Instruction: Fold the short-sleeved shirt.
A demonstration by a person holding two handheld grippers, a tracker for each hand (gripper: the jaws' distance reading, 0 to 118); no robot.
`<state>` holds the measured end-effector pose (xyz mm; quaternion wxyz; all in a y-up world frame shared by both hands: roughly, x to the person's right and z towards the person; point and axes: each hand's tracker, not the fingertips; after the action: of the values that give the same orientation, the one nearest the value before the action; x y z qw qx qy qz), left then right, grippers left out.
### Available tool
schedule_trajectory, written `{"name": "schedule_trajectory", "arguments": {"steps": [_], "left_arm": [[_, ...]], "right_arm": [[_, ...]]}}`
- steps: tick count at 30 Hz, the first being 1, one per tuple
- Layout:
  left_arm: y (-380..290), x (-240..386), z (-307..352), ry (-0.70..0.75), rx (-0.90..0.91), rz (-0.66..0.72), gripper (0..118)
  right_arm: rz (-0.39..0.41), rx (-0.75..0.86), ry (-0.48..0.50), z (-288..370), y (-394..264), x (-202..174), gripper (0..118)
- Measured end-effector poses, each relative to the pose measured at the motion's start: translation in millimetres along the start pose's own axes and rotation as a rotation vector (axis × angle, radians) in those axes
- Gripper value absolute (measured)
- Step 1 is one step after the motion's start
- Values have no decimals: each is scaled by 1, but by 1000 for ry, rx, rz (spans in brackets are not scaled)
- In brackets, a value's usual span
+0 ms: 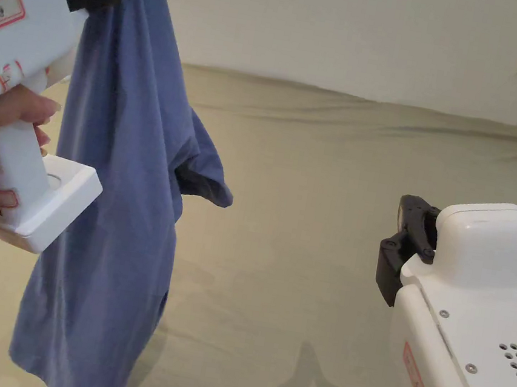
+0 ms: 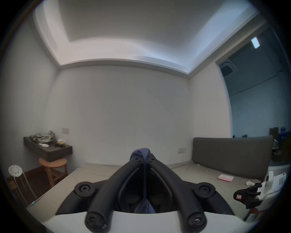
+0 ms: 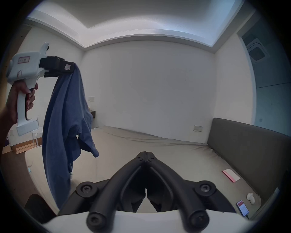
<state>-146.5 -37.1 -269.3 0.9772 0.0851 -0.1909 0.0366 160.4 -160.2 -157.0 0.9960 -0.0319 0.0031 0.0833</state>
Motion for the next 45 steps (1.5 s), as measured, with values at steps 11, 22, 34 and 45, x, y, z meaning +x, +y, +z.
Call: {"name": "schedule_trajectory", "arguments": {"steps": [11, 22, 34, 45], "left_arm": [[-85, 106, -115, -259, -254, -78, 0], [-326, 213, -175, -400, -802, -62, 0], [-407, 204, -113, -324, -1023, -39, 108], [-224, 134, -44, -139, -541, 38, 113]], "right_arm": [[-31, -60, -162, 4, -28, 80, 0], [-68, -195, -207, -24, -85, 121, 0], [-50, -254, -193, -30, -99, 117, 0], [24, -162, -152, -18, -58, 91, 0]]}}
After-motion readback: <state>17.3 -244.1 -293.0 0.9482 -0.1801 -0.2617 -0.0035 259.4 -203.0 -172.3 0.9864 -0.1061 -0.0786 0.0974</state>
